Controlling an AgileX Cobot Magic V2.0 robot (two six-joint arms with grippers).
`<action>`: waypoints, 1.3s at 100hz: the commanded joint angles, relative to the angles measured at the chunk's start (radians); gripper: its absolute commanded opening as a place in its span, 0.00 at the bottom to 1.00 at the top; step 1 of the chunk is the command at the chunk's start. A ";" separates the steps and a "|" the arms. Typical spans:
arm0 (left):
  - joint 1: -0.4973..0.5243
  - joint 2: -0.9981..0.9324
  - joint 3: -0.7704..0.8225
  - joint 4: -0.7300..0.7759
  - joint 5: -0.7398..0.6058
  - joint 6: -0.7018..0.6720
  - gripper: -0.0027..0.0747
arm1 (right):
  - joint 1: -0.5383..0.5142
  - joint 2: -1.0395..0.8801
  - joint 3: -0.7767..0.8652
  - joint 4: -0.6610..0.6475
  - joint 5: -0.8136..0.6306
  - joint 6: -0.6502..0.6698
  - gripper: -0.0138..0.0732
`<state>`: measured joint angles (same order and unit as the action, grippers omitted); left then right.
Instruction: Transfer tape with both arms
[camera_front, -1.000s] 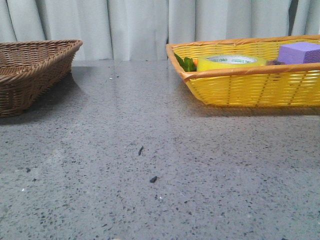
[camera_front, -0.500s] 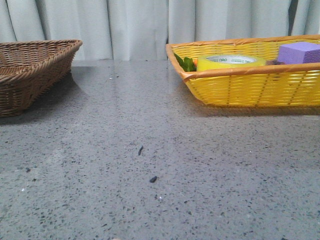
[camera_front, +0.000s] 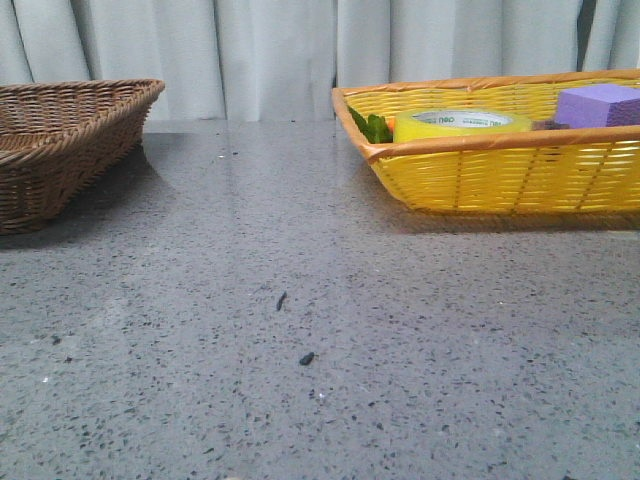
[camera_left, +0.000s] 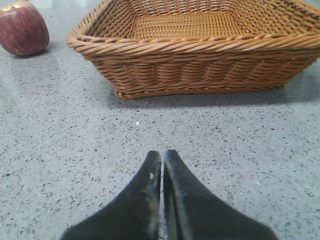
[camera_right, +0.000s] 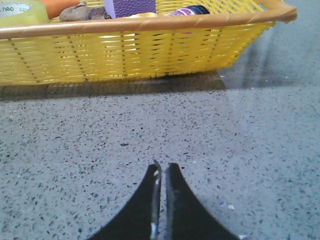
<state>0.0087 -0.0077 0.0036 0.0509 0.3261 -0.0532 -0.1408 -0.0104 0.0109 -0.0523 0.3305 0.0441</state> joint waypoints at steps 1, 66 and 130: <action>0.003 -0.028 0.009 -0.006 -0.078 -0.008 0.01 | -0.006 -0.021 0.021 -0.001 -0.015 -0.002 0.08; 0.003 -0.028 0.009 -0.066 -0.121 -0.008 0.01 | -0.006 -0.021 0.021 0.005 -0.147 -0.002 0.08; 0.003 -0.028 0.009 -0.138 -0.262 -0.003 0.01 | -0.006 -0.021 0.021 0.037 -0.331 -0.002 0.08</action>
<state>0.0087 -0.0077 0.0036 -0.1039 0.1446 -0.0532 -0.1408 -0.0104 0.0109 -0.0145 0.1068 0.0446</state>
